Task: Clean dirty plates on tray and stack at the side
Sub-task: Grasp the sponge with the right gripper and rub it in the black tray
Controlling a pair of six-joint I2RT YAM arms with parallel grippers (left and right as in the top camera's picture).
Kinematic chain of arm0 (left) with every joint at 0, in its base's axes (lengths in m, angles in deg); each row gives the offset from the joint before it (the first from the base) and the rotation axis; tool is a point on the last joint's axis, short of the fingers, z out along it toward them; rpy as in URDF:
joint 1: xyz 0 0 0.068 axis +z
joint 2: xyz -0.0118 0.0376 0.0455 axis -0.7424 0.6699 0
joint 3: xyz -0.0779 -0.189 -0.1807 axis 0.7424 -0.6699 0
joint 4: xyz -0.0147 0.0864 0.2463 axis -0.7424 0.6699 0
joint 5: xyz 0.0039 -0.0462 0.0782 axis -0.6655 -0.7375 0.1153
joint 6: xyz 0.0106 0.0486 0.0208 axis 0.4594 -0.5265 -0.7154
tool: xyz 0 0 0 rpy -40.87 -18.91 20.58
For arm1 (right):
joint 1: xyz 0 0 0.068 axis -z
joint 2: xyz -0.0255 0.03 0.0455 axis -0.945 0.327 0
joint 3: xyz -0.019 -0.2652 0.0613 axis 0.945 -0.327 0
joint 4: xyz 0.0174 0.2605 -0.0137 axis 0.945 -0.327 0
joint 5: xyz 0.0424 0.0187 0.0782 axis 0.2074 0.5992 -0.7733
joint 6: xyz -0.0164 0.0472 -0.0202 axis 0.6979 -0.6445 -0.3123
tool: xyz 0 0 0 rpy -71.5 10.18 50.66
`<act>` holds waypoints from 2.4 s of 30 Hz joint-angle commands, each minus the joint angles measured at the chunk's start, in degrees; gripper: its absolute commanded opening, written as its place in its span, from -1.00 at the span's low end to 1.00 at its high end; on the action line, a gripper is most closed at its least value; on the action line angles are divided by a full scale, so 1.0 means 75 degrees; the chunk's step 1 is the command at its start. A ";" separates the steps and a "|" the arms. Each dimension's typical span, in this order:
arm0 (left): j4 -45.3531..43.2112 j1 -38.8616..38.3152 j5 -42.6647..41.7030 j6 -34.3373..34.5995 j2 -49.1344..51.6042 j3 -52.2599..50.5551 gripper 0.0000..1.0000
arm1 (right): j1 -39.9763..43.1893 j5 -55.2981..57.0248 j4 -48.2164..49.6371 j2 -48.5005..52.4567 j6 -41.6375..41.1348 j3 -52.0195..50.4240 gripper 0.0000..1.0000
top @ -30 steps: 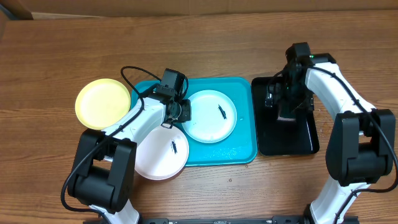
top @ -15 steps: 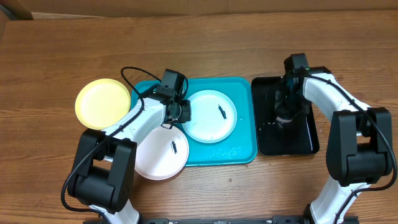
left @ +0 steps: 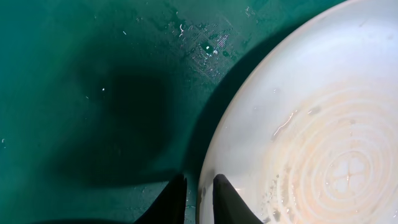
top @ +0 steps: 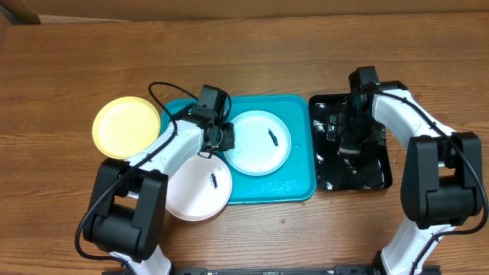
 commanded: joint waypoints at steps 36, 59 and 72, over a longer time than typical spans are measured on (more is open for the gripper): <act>-0.0023 -0.0038 0.0076 0.0073 -0.0111 -0.0085 -0.61 | 0.0035 -0.0111 -0.0341 -0.0233 -0.0207 0.0303 -0.14; -0.0006 -0.0038 0.0079 0.0073 -0.0111 -0.0096 -0.61 | 0.0035 -0.0128 -0.0198 -0.0236 -0.0201 0.0487 -0.93; -0.0047 -0.0038 0.0111 0.0073 -0.0111 -0.0099 -0.92 | 0.0009 -0.0376 -0.1087 -0.0236 -0.0140 0.1244 -0.92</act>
